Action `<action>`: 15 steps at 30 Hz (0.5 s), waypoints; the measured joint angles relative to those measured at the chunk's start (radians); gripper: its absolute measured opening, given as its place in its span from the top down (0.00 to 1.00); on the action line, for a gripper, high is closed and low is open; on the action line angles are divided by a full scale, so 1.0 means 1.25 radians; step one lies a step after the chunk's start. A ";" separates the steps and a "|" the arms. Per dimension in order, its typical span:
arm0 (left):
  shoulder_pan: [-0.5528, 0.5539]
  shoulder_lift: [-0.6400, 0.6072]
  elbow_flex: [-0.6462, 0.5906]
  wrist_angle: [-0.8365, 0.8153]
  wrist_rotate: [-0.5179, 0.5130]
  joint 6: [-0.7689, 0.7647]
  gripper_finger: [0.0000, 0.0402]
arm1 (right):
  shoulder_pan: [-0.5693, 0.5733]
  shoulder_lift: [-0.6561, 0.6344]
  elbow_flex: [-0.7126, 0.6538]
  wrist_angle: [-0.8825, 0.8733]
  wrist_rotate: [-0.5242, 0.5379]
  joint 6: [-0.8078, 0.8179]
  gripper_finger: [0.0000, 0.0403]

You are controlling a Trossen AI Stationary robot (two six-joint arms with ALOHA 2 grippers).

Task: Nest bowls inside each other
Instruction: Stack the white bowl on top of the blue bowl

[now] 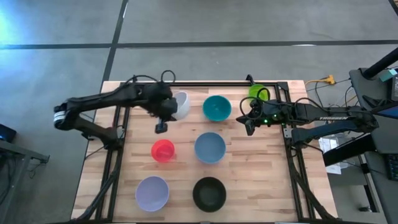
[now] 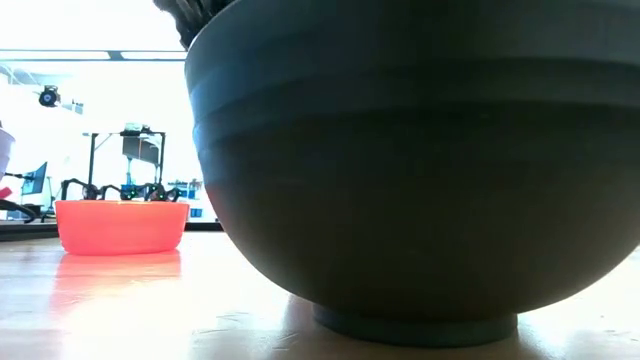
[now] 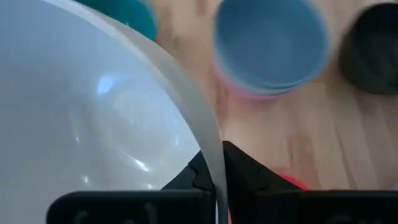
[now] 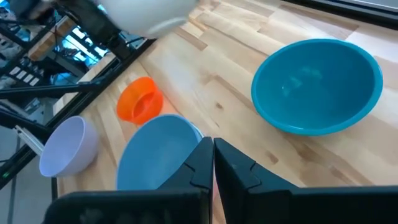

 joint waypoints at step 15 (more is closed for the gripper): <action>-0.181 0.107 0.098 0.157 -0.039 0.018 1.00 | 0.001 -0.023 0.000 -0.062 -0.017 -0.066 0.98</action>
